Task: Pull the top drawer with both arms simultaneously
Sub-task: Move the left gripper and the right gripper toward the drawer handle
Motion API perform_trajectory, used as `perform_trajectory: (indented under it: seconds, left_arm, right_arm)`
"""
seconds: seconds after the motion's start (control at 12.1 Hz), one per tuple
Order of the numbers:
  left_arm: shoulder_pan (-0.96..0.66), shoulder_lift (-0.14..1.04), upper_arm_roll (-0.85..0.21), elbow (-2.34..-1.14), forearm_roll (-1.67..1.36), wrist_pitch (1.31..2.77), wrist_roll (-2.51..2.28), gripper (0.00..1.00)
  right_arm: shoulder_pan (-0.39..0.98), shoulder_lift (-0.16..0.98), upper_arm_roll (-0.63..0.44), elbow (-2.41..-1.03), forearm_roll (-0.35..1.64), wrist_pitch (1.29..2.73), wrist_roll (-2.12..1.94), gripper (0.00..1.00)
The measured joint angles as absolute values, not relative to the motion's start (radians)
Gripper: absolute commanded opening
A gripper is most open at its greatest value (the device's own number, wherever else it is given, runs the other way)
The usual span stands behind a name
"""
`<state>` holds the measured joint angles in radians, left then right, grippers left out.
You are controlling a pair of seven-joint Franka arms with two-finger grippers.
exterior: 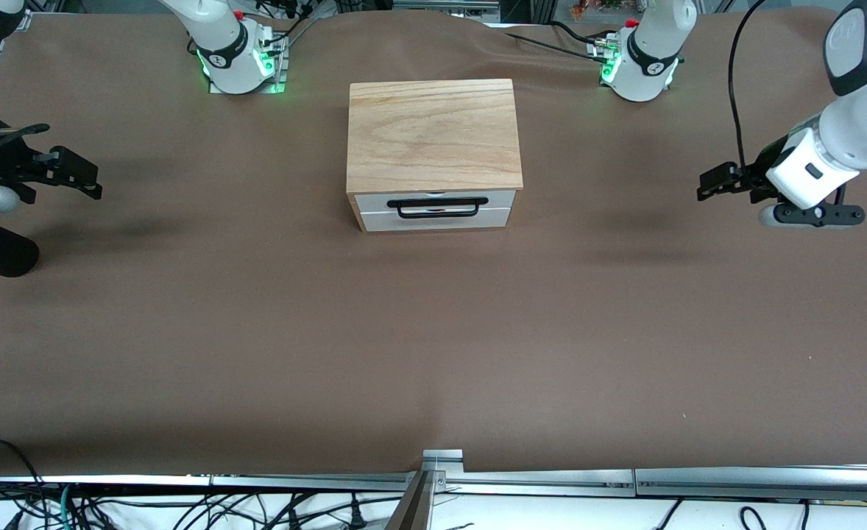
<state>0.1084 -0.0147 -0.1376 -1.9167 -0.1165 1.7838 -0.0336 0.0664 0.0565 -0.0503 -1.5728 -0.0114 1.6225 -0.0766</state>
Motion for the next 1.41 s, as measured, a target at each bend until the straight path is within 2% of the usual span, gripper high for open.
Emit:
perform_trajectory:
  seconds: [0.25, 0.5, 0.66, 0.99, 1.41]
  left_arm:
    - [0.108, 0.006, -0.160, -2.063, -0.238, 1.972, -0.031, 1.00]
    - [0.107, 0.037, -0.237, -2.195, -0.406, 2.138, 0.012, 1.00]
    - [0.106, 0.068, -0.261, -2.239, -0.604, 2.174, 0.195, 1.00]
    - [0.148, 0.178, -0.255, -2.282, -1.009, 2.147, 0.684, 1.00]
    - [0.170, 0.414, -0.255, -2.276, -1.441, 1.900, 1.144, 1.00]
  right_arm:
    - [0.067, 0.092, -0.049, -1.575, -0.011, 1.622, -0.077, 1.00]
    - [0.078, 0.159, -0.038, -1.579, 0.006, 1.623, -0.077, 1.00]
    - [0.087, 0.209, -0.036, -1.581, 0.159, 1.624, -0.076, 1.00]
    - [0.064, 0.328, -0.044, -1.582, 0.479, 1.645, -0.123, 1.00]
    - [0.065, 0.472, -0.044, -1.586, 0.931, 1.661, -0.323, 1.00]
